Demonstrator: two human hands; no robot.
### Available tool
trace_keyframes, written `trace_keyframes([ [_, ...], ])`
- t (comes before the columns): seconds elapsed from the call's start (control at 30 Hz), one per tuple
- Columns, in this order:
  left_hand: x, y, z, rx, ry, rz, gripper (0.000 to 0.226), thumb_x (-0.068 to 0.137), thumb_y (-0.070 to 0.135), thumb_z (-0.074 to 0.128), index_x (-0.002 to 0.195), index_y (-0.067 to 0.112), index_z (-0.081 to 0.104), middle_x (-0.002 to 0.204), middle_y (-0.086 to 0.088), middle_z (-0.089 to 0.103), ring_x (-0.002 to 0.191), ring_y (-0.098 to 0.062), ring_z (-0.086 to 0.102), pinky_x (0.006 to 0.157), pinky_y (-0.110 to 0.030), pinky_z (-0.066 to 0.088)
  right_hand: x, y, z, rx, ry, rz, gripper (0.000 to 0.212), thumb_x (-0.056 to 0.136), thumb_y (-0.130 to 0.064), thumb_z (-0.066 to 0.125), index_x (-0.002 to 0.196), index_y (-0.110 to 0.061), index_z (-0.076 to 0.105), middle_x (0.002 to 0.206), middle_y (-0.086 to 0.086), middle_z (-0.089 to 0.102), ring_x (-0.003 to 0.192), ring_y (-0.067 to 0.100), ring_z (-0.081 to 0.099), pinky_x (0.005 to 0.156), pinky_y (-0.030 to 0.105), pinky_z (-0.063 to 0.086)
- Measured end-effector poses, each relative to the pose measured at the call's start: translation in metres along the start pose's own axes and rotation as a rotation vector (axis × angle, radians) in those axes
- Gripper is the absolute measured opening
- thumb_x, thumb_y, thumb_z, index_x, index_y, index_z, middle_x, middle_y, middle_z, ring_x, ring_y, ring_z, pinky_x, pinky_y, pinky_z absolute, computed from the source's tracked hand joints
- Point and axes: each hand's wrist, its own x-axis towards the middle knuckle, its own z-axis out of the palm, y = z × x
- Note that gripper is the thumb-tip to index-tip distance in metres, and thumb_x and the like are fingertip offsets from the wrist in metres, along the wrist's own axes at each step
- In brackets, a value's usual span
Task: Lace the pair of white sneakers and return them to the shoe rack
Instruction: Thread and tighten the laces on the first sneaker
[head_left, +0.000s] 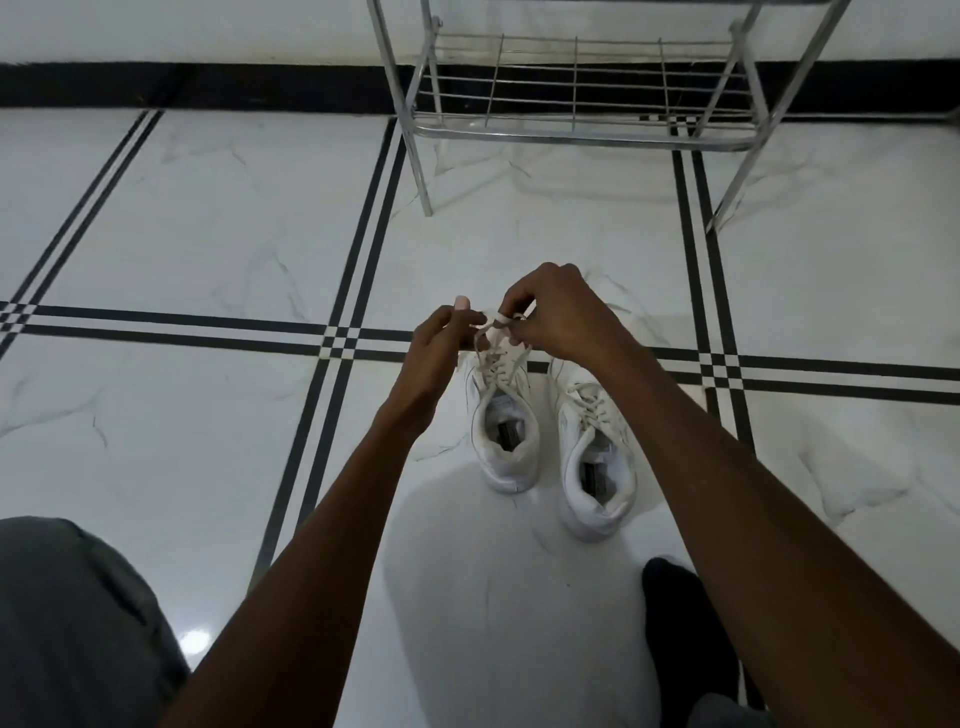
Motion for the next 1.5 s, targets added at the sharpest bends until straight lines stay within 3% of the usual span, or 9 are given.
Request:
trace_keyframes([
  [0.17, 0.002, -0.012, 0.002, 0.048, -0.006, 0.059, 0.046, 0.109, 0.047, 0.037, 0.143, 0.022, 0.056, 0.140, 0.004, 0.063, 0.129, -0.010, 0.057, 0.090, -0.016, 0.041, -0.004, 0.009, 0.008, 0.267, 0.180, 0.062, 0.012, 0.073, -0.013, 0.085, 0.085, -0.014, 0.083, 0.080, 0.002, 0.079, 0.070, 0.014, 0.076, 0.076, 0.035, 0.063],
  [0.27, 0.006, -0.023, 0.000, 0.293, 0.037, 0.170, 0.048, 0.108, 0.038, 0.045, 0.153, 0.021, 0.041, 0.145, 0.001, 0.057, 0.131, -0.014, 0.054, 0.105, -0.029, 0.044, -0.007, 0.013, 0.008, 0.435, 0.159, 0.111, 0.016, 0.073, -0.011, 0.087, 0.087, -0.011, 0.082, 0.080, 0.004, 0.079, 0.069, 0.019, 0.077, 0.075, 0.038, 0.064],
  [0.4, 0.016, -0.040, -0.019, 0.567, 0.305, 0.270, 0.024, 0.098, 0.036, 0.064, 0.114, 0.018, 0.069, 0.113, -0.004, 0.070, 0.103, -0.023, 0.067, 0.092, -0.050, 0.056, -0.006, 0.023, 0.007, 0.578, 0.139, 0.169, 0.015, 0.076, -0.016, 0.085, 0.087, -0.007, 0.080, 0.078, 0.009, 0.079, 0.075, 0.027, 0.078, 0.077, 0.046, 0.064],
  [0.57, 0.013, -0.045, -0.048, 0.684, 0.409, 0.230, 0.020, 0.095, 0.037, 0.068, 0.096, 0.017, 0.072, 0.113, -0.007, 0.064, 0.113, -0.032, 0.058, 0.093, -0.047, 0.054, 0.004, 0.045, 0.013, 0.609, 0.109, 0.372, 0.023, 0.081, -0.031, 0.081, 0.085, -0.008, 0.079, 0.094, 0.013, 0.079, 0.097, 0.026, 0.076, 0.081, 0.040, 0.064],
  [0.77, -0.018, -0.081, -0.093, 0.872, 0.619, -0.427, 0.034, 0.093, 0.031, 0.064, 0.114, 0.006, 0.073, 0.125, -0.019, 0.059, 0.124, -0.045, 0.046, 0.106, -0.059, 0.040, -0.011, 0.102, 0.015, 0.101, 0.312, 0.654, 0.045, 0.081, -0.040, 0.079, 0.100, 0.001, 0.078, 0.106, 0.021, 0.076, 0.107, 0.033, 0.070, 0.087, 0.032, 0.055],
  [0.9, -0.022, -0.093, -0.083, 0.772, 0.527, -0.352, 0.037, 0.095, 0.036, 0.063, 0.121, 0.011, 0.070, 0.128, -0.018, 0.067, 0.128, -0.041, 0.052, 0.107, -0.051, 0.038, -0.020, 0.095, 0.023, 0.096, 0.215, 0.531, 0.051, 0.087, -0.046, 0.073, 0.068, 0.002, 0.072, 0.073, 0.017, 0.073, 0.085, 0.029, 0.069, 0.080, 0.033, 0.051],
  [1.1, -0.016, -0.073, -0.024, 0.600, 0.196, 0.105, 0.024, 0.096, 0.011, 0.068, 0.120, 0.010, 0.072, 0.127, -0.010, 0.071, 0.119, -0.020, 0.062, 0.104, -0.027, 0.042, -0.019, 0.070, 0.050, 0.103, -0.062, 0.208, 0.035, 0.082, -0.016, 0.080, 0.116, -0.011, 0.072, 0.114, 0.010, 0.070, 0.099, 0.023, 0.068, 0.083, 0.025, 0.047],
  [1.23, -0.010, -0.081, 0.000, 0.583, 0.080, 0.058, 0.026, 0.097, 0.009, 0.063, 0.120, 0.014, 0.074, 0.126, -0.005, 0.073, 0.118, -0.022, 0.065, 0.091, -0.014, 0.040, -0.020, 0.067, 0.066, -0.012, -0.125, 0.154, 0.013, 0.088, -0.015, 0.073, 0.100, -0.011, 0.077, 0.107, 0.010, 0.074, 0.100, 0.026, 0.069, 0.087, 0.033, 0.053],
  [1.5, -0.001, -0.084, 0.001, 0.585, 0.158, 0.010, 0.025, 0.092, 0.015, 0.065, 0.077, 0.034, 0.059, 0.098, 0.009, 0.073, 0.096, -0.019, 0.068, 0.091, -0.051, 0.056, -0.012, 0.066, 0.063, 0.049, -0.069, 0.225, 0.016, 0.092, -0.022, 0.068, 0.091, -0.013, 0.081, 0.087, 0.007, 0.079, 0.083, 0.020, 0.074, 0.086, 0.039, 0.059],
])
